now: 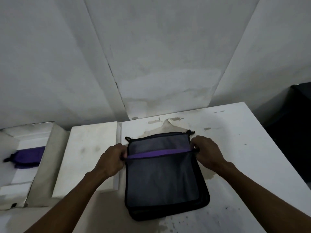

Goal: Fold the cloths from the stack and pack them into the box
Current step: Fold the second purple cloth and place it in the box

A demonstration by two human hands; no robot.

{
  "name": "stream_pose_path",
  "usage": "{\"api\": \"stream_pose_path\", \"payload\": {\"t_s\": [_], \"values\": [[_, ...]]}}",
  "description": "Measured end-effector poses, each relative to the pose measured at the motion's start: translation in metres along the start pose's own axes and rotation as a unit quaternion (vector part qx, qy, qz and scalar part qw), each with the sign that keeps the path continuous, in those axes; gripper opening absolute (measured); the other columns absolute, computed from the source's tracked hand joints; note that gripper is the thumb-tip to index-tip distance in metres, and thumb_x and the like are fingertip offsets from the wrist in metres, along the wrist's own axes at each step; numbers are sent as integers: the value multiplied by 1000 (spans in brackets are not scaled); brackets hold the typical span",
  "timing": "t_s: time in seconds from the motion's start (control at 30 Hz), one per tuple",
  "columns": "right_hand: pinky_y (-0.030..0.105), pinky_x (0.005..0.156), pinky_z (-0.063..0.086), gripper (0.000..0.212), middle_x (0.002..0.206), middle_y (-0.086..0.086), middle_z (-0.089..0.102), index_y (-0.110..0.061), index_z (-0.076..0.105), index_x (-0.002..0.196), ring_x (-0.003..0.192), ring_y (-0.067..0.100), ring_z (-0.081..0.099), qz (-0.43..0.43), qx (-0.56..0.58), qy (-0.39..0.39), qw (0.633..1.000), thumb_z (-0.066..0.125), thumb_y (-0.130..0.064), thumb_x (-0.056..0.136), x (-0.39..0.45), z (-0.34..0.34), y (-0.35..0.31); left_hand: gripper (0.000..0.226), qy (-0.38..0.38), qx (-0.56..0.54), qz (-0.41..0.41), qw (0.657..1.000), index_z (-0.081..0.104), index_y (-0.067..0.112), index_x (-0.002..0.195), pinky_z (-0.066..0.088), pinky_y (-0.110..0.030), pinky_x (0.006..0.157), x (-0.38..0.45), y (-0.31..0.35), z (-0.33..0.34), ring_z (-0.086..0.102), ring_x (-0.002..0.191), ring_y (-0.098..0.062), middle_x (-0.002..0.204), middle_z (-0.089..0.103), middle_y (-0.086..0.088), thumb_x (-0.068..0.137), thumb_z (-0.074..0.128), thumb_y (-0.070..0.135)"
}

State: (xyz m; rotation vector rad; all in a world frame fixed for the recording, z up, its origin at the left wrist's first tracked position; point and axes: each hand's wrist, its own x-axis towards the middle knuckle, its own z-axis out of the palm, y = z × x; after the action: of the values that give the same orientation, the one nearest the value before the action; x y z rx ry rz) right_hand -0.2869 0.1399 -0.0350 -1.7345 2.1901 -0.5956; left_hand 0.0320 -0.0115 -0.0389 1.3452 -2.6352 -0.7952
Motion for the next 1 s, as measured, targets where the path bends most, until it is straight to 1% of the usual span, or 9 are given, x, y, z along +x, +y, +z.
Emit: {"api": "stream_pose_path", "payload": {"t_s": [0.07, 0.13, 0.2, 0.37, 0.53, 0.63, 0.73, 0.87, 1.0], "values": [[28, 53, 36, 18, 73, 7, 60, -7, 59, 74, 67, 25, 54, -7, 4, -17, 1000, 60, 8, 63, -19, 6, 4, 29, -7, 5, 4, 1000, 49, 24, 64, 50, -37, 61, -15, 1, 6, 56, 69, -18, 74, 56, 5, 62, 60, -3], [29, 53, 37, 18, 72, 6, 58, -7, 57, 73, 67, 23, 53, -5, 9, -24, 1000, 60, 8, 64, -36, 13, 9, 22, -15, 14, 17, 1000, 51, 19, 67, 45, -32, 59, -29, 4, 14, 54, 70, -17, 74, 54, 6, 62, 59, -2], [27, 55, 37, 18, 75, 7, 61, -6, 61, 78, 68, 19, 53, 1, 9, -35, 999, 62, 8, 67, -52, 21, 11, 16, -30, 32, 41, 998, 53, 12, 70, 38, -25, 57, -43, 9, 24, 50, 73, -14, 74, 50, 7, 64, 56, -2], [14, 55, 30, 13, 77, 10, 63, -6, 59, 75, 70, 19, 54, 11, -3, -58, 998, 62, 7, 72, -86, 36, 14, 13, -52, 78, 58, 994, 56, 12, 72, 38, -27, 62, -77, 5, 52, 56, 81, -19, 82, 59, 0, 64, 62, 3], [30, 62, 47, 15, 84, 8, 64, -8, 63, 79, 78, 23, 58, 5, -25, -75, 997, 59, 6, 74, -110, 46, 13, 39, -75, 129, 67, 987, 52, 19, 57, 32, -20, 49, -93, 2, 61, 57, 58, -17, 64, 59, 1, 34, 76, -2], [23, 63, 44, 17, 86, 8, 65, -9, 66, 80, 80, 24, 60, 9, -44, -90, 995, 60, 6, 74, -119, 51, 12, 43, -84, 162, 72, 981, 51, 22, 54, 29, -21, 52, -98, 2, 67, 57, 58, -16, 62, 58, 4, 25, 76, 3], [16, 59, 35, 14, 84, 9, 66, -10, 68, 77, 79, 24, 61, 2, -63, -100, 993, 62, 2, 73, -126, 55, 10, 44, -101, 186, 78, 974, 56, 27, 54, 35, -21, 56, -102, 2, 73, 59, 61, -14, 63, 59, 8, 19, 79, 14], [10, 59, 28, 12, 86, 9, 67, -12, 70, 78, 83, 25, 62, 8, -60, -114, 992, 61, -4, 79, -130, 58, 12, 47, -100, 225, 110, 963, 60, 28, 52, 44, -21, 55, -104, 5, 76, 61, 60, -13, 60, 61, 9, 15, 84, 16], [10, 67, 34, 18, 99, 1, 63, -13, 68, 93, 94, 18, 56, 3, -47, -177, 983, 62, -7, 77, -129, 57, 16, 43, -136, 277, 90, 947, 62, 30, 55, 49, -28, 64, -104, 7, 77, 63, 65, -13, 65, 63, 8, 22, 85, 16]]}}
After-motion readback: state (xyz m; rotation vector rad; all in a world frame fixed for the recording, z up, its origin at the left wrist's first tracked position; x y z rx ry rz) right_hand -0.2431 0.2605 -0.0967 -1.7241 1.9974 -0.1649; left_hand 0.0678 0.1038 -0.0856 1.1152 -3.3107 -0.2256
